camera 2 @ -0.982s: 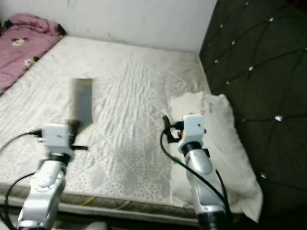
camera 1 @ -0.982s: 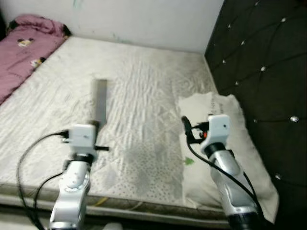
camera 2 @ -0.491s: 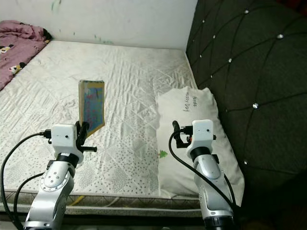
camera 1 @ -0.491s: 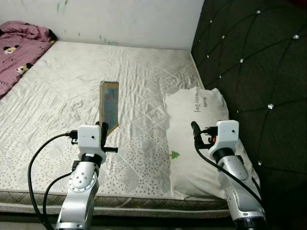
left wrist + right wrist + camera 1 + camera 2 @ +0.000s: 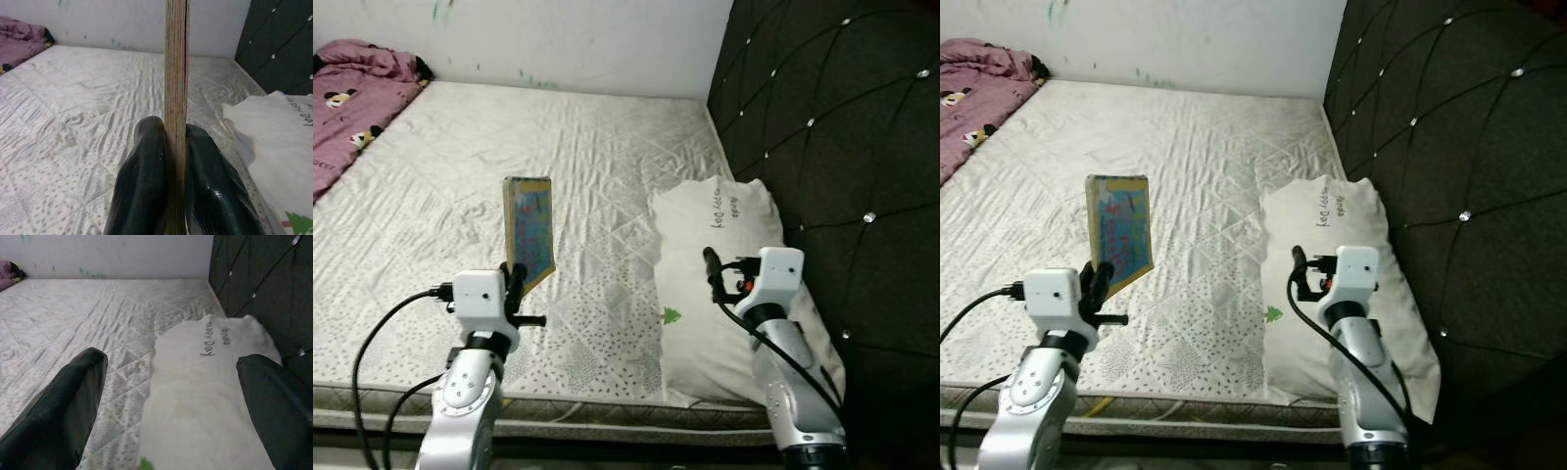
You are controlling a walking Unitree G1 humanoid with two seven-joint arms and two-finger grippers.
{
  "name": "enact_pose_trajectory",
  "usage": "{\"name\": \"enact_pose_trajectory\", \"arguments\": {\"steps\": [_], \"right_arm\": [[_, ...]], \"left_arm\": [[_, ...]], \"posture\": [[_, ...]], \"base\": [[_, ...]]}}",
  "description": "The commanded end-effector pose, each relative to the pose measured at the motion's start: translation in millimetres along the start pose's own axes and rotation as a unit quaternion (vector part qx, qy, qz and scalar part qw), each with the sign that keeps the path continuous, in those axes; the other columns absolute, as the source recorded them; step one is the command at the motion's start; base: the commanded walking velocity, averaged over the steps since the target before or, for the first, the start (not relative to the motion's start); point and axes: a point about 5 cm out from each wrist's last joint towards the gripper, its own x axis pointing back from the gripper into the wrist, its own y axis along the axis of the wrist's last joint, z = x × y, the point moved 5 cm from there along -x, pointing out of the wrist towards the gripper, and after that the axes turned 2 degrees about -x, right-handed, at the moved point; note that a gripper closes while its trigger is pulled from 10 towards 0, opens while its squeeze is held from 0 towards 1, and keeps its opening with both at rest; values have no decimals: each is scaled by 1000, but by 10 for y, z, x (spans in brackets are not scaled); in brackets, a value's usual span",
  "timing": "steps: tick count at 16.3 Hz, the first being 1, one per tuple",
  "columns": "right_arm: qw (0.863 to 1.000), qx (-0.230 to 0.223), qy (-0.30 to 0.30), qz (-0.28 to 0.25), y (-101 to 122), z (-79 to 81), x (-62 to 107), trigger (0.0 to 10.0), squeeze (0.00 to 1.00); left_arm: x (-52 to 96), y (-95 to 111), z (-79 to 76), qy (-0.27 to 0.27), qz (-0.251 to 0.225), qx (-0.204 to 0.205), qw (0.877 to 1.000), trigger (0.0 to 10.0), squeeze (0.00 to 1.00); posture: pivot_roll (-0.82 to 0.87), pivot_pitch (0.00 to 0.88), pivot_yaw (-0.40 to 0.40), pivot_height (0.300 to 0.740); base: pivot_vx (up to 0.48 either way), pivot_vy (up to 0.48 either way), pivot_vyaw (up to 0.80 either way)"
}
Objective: Clean up the room
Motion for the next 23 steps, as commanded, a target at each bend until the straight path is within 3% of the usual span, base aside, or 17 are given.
{"name": "enact_pose_trajectory", "arguments": {"steps": [1, 6, 17, 23], "right_arm": [[1000, -2, -8, -5, 43, -22, 20, 10000, 0], [1000, 8, -1, 2, 7, 22, 72, 10000, 0], [1000, 13, -5, 1, 11, -12, 69, 10000, 0], [1000, 18, -2, 7, 12, -12, 68, 10000, 0]], "left_arm": [[-9, 168, -27, -11, -26, -3, 1000, 10000, 0], [-15, 179, -37, -8, -25, -7, 1000, 10000, 0], [-118, 202, -122, -26, -30, -12, 999, 10000, 0], [-149, 186, -94, -14, -23, -1, 1000, 10000, 0]], "posture": [[47, 45, -33, 740], [42, 57, -33, 740], [22, 38, -26, 634], [13, 61, -34, 634]], "base": [[0, 0, 0], [0, 0, 0], [0, 0, 0], [0, 0, 0]]}}
